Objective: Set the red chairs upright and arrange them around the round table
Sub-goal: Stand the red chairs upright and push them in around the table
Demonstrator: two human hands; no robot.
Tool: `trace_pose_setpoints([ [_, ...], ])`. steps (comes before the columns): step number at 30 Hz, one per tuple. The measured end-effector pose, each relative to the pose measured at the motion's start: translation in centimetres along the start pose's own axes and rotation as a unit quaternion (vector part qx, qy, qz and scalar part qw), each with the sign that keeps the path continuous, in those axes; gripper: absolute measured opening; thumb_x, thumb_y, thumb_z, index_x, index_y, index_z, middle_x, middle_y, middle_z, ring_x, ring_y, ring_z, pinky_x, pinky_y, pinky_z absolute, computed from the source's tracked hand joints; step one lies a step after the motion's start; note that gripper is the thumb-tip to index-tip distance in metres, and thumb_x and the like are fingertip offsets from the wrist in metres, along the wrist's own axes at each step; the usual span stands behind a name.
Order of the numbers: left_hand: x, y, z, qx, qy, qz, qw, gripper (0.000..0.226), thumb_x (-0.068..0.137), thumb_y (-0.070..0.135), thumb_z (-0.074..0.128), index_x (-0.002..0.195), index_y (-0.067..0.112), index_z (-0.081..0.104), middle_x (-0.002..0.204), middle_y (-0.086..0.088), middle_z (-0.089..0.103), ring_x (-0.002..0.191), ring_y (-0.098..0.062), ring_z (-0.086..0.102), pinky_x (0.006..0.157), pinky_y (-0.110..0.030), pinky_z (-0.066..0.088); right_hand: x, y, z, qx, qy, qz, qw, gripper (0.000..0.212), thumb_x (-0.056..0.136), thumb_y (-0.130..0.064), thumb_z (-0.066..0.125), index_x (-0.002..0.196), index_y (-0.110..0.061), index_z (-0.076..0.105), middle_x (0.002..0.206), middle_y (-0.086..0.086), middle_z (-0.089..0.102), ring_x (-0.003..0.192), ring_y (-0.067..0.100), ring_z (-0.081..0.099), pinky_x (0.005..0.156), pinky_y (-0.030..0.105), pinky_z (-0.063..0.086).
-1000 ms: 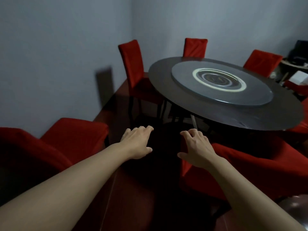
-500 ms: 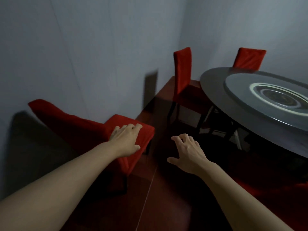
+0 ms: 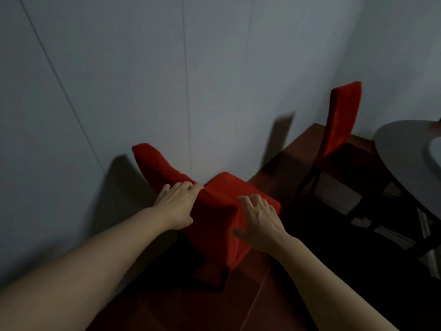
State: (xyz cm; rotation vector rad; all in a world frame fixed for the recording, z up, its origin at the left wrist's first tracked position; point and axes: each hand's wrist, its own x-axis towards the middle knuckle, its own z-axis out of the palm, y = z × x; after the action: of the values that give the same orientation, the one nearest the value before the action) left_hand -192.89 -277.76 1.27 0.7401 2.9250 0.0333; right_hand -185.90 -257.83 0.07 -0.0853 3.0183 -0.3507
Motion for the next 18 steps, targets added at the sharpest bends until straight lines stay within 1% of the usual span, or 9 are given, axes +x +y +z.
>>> trace_pose_setpoints([
  [4, 3.5, -5.3, 0.6, 0.002, 0.005, 0.014, 1.0, 0.083, 0.078, 0.021, 0.071, 0.145, 0.024, 0.022, 0.145, -0.002, 0.033, 0.134, -0.022, 0.031, 0.111, -0.041, 0.026, 4.4, -2.9, 0.8, -0.003, 0.011, 0.014, 1.0, 0.085, 0.084, -0.053, 0.061, 0.149, -0.02, 0.016, 0.148, 0.009, 0.025, 0.134, 0.027, 0.029, 0.11, 0.039, 0.026],
  [8, 7.5, -10.7, 1.6, 0.022, -0.01, 0.065, 0.998, 0.085, 0.078, 0.02, 0.07, 0.146, 0.023, 0.02, 0.146, -0.002, 0.031, 0.135, -0.022, 0.028, 0.112, -0.042, 0.024, 8.4, -6.5, 2.5, 0.001, 0.017, 0.068, 0.998, 0.086, 0.084, -0.053, 0.061, 0.149, -0.021, 0.015, 0.147, 0.009, 0.026, 0.134, 0.026, 0.029, 0.11, 0.038, 0.026],
  [10, 9.4, -13.5, 2.1, 0.034, -0.014, 0.099, 0.994, 0.086, 0.078, 0.02, 0.07, 0.147, 0.023, 0.019, 0.147, -0.002, 0.029, 0.137, -0.021, 0.026, 0.113, -0.042, 0.021, 10.3, -8.5, 3.6, 0.007, 0.021, 0.1, 0.995, 0.088, 0.083, -0.054, 0.062, 0.149, -0.021, 0.014, 0.147, 0.008, 0.026, 0.134, 0.026, 0.029, 0.11, 0.039, 0.026],
  [14, 11.8, -17.7, 2.7, 0.049, -0.043, 0.15, 0.987, 0.086, 0.078, 0.019, 0.07, 0.147, 0.024, 0.02, 0.149, 0.0, 0.027, 0.14, -0.02, 0.02, 0.116, -0.049, 0.01, 12.5, -11.6, 5.5, 0.01, 0.021, 0.148, 0.989, 0.093, 0.08, -0.055, 0.065, 0.149, -0.023, 0.012, 0.147, 0.008, 0.026, 0.134, 0.025, 0.03, 0.112, 0.041, 0.025],
  [16, 13.2, -19.2, 2.8, 0.061, -0.043, 0.179, 0.981, 0.083, 0.078, 0.024, 0.07, 0.145, 0.026, 0.023, 0.147, 0.001, 0.03, 0.139, -0.019, 0.021, 0.116, -0.05, 0.008, 13.5, -12.6, 6.1, -0.009, 0.018, 0.17, 0.985, 0.094, 0.079, -0.056, 0.065, 0.149, -0.025, 0.011, 0.147, 0.006, 0.027, 0.135, 0.024, 0.03, 0.114, 0.043, 0.021],
  [18, 14.3, -19.9, 3.0, 0.07, -0.04, 0.204, 0.976, 0.078, 0.077, 0.035, 0.071, 0.141, 0.028, 0.028, 0.141, 0.002, 0.037, 0.135, -0.019, 0.028, 0.114, -0.05, 0.011, 14.5, -13.0, 6.6, -0.041, 0.014, 0.185, 0.982, 0.092, 0.078, -0.055, 0.066, 0.148, -0.026, 0.013, 0.146, 0.004, 0.032, 0.134, 0.024, 0.032, 0.114, 0.045, 0.019],
])
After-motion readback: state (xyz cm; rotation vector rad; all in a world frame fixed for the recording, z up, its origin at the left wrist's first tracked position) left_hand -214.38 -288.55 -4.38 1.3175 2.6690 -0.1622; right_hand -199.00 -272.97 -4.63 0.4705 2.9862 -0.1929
